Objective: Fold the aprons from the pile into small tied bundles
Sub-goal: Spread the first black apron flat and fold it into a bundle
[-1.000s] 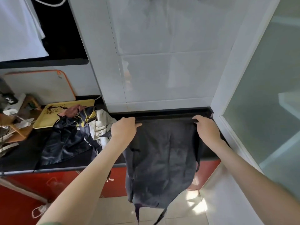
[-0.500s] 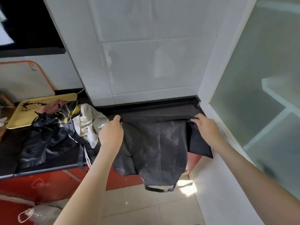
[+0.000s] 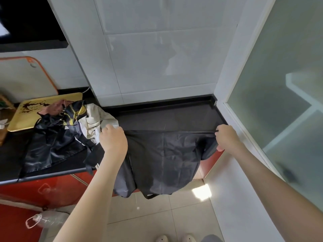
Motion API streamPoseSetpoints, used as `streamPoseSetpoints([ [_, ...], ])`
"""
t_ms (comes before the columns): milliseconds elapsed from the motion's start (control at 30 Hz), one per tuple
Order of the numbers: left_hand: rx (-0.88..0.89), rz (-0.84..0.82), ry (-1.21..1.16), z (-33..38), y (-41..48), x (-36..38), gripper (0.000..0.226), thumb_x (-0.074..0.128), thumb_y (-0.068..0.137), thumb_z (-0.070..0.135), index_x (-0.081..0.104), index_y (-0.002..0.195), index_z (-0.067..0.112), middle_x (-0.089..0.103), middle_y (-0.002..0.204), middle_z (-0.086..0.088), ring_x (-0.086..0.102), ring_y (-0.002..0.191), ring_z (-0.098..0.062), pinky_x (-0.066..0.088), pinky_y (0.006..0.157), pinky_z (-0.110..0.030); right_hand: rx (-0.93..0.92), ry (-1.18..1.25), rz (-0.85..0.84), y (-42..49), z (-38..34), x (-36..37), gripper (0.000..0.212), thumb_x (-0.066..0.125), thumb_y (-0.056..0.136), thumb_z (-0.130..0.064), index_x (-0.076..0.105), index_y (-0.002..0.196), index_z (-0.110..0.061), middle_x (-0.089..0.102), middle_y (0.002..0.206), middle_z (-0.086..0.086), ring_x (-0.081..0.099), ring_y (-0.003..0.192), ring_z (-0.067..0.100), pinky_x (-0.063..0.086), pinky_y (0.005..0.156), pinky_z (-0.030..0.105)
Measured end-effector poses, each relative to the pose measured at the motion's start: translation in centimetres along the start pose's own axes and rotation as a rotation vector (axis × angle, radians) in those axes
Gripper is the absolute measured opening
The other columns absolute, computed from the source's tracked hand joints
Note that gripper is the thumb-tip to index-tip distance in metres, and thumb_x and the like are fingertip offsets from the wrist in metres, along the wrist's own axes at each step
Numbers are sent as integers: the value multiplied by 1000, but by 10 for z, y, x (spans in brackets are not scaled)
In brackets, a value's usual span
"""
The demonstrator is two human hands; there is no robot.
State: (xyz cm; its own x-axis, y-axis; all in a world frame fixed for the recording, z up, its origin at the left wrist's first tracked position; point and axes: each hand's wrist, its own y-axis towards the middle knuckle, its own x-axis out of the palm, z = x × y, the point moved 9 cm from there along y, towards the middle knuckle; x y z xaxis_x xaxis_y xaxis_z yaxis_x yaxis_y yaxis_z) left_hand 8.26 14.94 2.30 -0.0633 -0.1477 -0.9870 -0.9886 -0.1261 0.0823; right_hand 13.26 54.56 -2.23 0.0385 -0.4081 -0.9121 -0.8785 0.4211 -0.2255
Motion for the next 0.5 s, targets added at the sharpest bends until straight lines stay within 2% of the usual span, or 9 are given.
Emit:
streamPoseSetpoints([
  [33,-21,6,3,-5,2,-2,28,44,94,6,63,115,8,53,117,-13,52,110,-30,43,86,-32,11,27,9,1,1,-2,17,48,95,-9,60,102,1,54,74,9,56,63,25,41,52,24],
  [133,-60,21,0,-14,4,-4,29,43,95,7,63,116,7,50,123,-14,45,116,-31,37,93,-35,16,-98,-8,-7,-3,-5,6,53,95,-10,55,97,-5,55,81,7,59,82,34,41,63,31],
  [233,-72,49,-73,-12,-1,-6,26,49,91,10,61,114,9,50,120,-15,45,113,-33,37,92,-36,29,-199,-80,-12,2,3,24,49,99,-21,44,79,-8,43,70,5,52,69,29,42,67,30],
  [333,-11,106,-220,6,-10,-10,28,57,85,16,59,112,7,52,113,-20,47,106,-37,37,87,-40,54,-265,-226,-17,8,15,30,51,96,-17,42,69,-9,47,66,6,50,56,23,39,56,26],
  [400,57,81,-225,26,-14,-6,32,56,88,25,57,116,10,51,114,-18,47,106,-36,37,87,-39,65,-320,-317,-21,14,20,33,50,97,-19,42,66,-8,47,60,6,47,48,20,34,50,24],
  [500,131,36,-211,53,-18,3,31,48,95,29,58,119,13,49,117,-17,45,109,-33,37,91,-38,57,-353,-400,-30,21,23,37,51,95,-22,36,63,-9,40,54,5,39,44,19,29,50,24],
])
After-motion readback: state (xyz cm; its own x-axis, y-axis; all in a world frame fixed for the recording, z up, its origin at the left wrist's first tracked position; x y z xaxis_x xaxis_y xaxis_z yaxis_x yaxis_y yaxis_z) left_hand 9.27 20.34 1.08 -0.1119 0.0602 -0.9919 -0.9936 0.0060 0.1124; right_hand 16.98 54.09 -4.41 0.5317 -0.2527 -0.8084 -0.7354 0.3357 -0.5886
